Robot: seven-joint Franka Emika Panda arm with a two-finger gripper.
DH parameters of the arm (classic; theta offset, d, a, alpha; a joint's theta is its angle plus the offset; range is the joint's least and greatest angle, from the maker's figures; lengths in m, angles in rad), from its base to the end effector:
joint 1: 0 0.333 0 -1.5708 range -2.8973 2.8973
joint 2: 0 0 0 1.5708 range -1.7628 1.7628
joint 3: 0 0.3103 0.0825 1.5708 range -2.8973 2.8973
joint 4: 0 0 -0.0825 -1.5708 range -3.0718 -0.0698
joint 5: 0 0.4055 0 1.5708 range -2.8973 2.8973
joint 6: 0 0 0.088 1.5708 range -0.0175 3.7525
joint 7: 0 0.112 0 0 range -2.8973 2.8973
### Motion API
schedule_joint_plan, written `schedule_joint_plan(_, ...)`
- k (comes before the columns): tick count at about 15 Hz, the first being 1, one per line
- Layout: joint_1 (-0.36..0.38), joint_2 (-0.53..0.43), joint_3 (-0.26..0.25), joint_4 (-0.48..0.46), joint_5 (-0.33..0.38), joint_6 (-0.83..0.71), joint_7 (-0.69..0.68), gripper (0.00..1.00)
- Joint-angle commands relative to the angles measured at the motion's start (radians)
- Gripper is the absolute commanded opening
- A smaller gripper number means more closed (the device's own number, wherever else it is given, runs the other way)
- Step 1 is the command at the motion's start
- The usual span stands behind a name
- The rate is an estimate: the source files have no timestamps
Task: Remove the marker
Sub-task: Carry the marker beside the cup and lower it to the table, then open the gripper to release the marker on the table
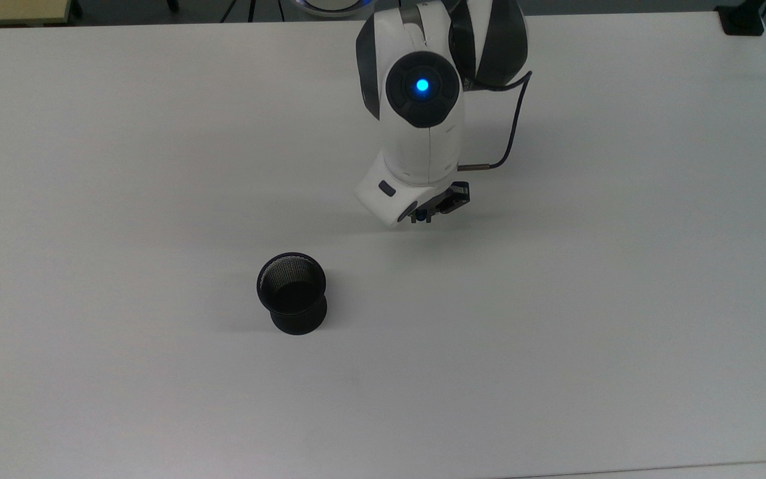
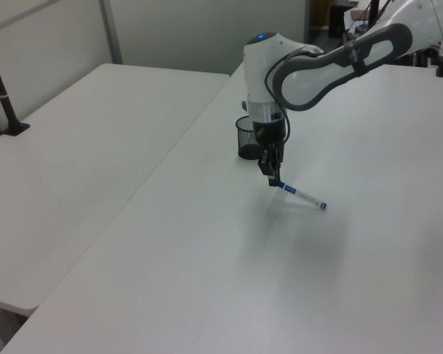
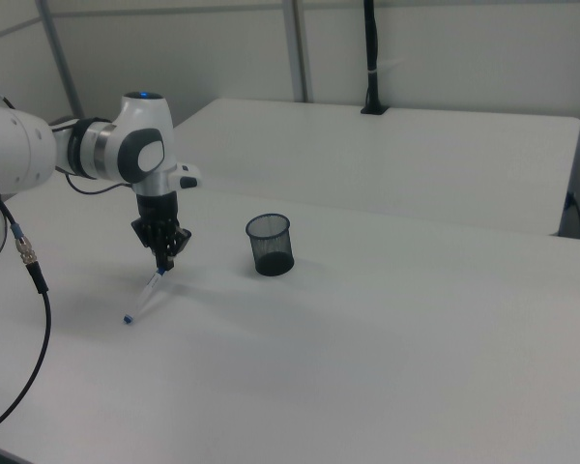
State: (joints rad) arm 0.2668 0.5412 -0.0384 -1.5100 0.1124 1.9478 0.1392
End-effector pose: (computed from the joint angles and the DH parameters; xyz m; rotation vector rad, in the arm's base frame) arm 0.6835 0.1709 0.3222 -3.0735 -0.0720 0.1786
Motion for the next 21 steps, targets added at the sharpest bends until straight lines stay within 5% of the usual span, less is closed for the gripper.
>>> schedule_joint_plan(1,-0.004,0.022,0.005,-0.007,0.021,-0.018,0.005,0.12)
schedule_joint_plan(3,-0.003,0.028,0.005,-0.007,0.021,-0.018,0.007,0.18)
schedule_joint_plan(7,-0.001,0.034,0.005,-0.004,0.019,-0.012,0.013,0.57)
schedule_joint_plan(10,-0.001,0.019,0.005,0.005,0.012,-0.012,0.013,0.7)
schedule_joint_plan(13,-0.009,-0.03,0.005,0.005,0.001,-0.01,0.011,1.0)
schedule_joint_plan(18,-0.069,-0.216,0.003,-0.012,-0.025,-0.131,0.013,1.0)
schedule_joint_plan(21,-0.129,-0.343,0.003,-0.042,-0.111,-0.262,0.035,1.0)
